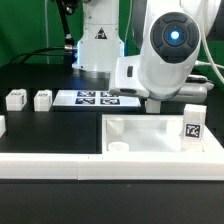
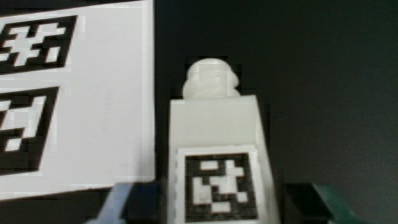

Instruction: Assemble square table

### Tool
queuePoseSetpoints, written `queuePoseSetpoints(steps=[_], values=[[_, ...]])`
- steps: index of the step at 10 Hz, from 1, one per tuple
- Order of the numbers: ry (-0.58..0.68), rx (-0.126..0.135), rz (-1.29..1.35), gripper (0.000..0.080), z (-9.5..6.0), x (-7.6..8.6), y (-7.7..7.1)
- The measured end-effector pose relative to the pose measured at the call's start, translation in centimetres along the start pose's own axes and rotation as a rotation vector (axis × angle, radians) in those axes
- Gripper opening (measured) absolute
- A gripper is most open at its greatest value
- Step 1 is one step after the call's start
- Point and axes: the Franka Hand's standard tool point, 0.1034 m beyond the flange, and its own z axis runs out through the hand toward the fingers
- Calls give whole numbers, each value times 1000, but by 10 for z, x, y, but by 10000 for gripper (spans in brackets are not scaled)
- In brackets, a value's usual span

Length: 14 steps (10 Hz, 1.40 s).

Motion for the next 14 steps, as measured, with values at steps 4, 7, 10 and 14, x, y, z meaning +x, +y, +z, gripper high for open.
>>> queuePoseSetpoints(steps=[4,7,10,14], values=[[-10,3,-3,288,-8,-2,6],[27,26,-5,290,-87,-34,46],[144,15,-4,290,-100,-26,52],[545,58,-2,290,-181,1,46]])
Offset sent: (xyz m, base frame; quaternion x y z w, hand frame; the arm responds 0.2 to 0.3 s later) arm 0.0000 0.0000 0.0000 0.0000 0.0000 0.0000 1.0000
